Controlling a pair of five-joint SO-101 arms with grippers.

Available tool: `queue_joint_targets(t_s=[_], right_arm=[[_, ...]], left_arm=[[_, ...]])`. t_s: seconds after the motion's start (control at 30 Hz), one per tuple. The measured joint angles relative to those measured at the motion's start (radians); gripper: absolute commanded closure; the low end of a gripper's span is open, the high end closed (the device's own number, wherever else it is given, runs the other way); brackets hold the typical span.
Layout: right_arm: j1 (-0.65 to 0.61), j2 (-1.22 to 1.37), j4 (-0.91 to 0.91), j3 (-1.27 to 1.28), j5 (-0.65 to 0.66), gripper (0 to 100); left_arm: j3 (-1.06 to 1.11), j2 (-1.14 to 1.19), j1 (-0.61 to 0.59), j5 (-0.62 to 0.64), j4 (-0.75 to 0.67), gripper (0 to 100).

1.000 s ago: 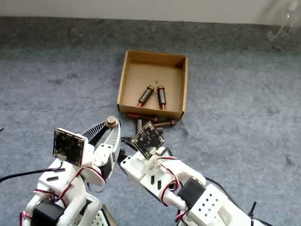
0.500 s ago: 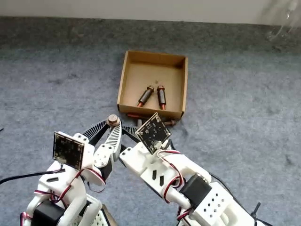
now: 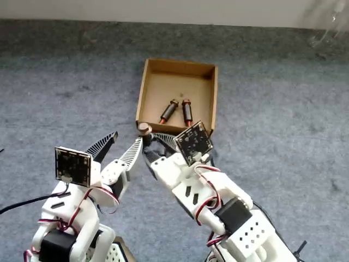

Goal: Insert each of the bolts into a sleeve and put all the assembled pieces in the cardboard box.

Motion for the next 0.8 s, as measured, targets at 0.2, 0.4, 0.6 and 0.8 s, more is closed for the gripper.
queue_joint_targets(t_s=[0.2,0.4,0.6,0.8], right_arm=[[0.023,-0.005,-0.005,-0.069,-0.008,99.5],[0.049,-0.005,-0.003,-0.069,-0.008,99.5],[0.233,0.17,0.008,-0.12,-0.008,99.5],[0.293,0.588,0.063,-0.391,-0.008,99.5]], left_arm=[[0.025,0.002,-0.014,-0.009,0.005,81],[0.028,0.003,-0.023,-0.009,0.005,81],[0.068,0.005,-0.023,-0.009,-0.015,82],[0.133,0.009,-0.023,-0.009,-0.084,82]])
